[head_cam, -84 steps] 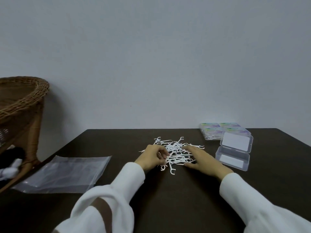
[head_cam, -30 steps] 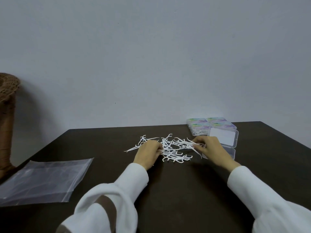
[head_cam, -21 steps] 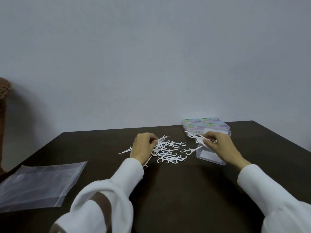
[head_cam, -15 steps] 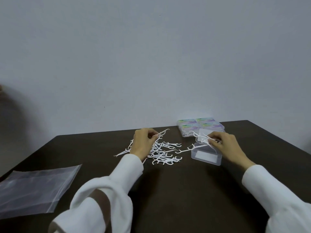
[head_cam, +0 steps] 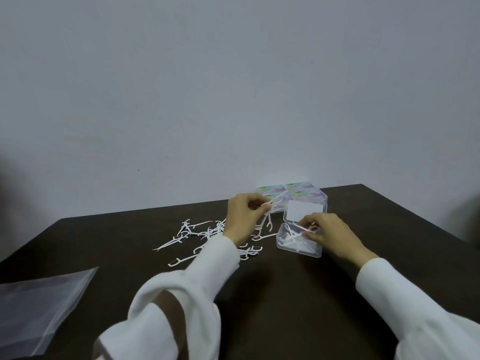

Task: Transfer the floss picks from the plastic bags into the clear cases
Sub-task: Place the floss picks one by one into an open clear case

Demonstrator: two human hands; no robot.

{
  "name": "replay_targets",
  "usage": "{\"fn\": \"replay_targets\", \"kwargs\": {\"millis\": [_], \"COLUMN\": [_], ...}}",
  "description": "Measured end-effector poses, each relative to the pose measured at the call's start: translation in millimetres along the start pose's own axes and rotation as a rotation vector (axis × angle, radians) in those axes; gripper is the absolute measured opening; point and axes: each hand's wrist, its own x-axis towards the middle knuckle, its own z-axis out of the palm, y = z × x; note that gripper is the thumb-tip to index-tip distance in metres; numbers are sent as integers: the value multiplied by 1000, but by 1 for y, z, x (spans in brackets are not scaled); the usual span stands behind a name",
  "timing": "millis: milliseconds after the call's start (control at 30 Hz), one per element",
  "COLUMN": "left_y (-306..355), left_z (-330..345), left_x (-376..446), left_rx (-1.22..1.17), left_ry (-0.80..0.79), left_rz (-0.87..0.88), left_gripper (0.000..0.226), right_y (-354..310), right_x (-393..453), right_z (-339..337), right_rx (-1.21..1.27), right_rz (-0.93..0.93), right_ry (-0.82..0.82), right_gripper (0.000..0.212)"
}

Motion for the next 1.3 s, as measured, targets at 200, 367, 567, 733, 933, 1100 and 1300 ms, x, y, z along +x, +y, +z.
{"fn": "replay_targets", "kwargs": {"millis": [200,367,567,733,933,1100,1300], "left_y": [1,0,-2,4,5,-1,-10], "left_z": [17,32,49,62,67,58,56], "left_x": [10,13,15,10,10,11,8], "left_rx": [-256,-462,-637,-813,-815,-788,-335], "left_ry": [-66,-100,-98,-51,-6,31,-24], "left_rz": [-116,-268,-417,-514,-542,-542,-328], "left_gripper": [7,20,29,20,21,16,10], "right_y": [6,1,-9,-11,-6,3,17], "right_x": [0,0,6,10,9,4,2], "right_z": [2,-4,-2,10,12,3,2], "right_rx": [17,522,602,707,717,487,152], "right_rz": [-28,27,38,107,117,60,90], "right_ry": [16,77,45,28,102,90,15], "right_gripper": [14,22,25,19,5,5,18]}}
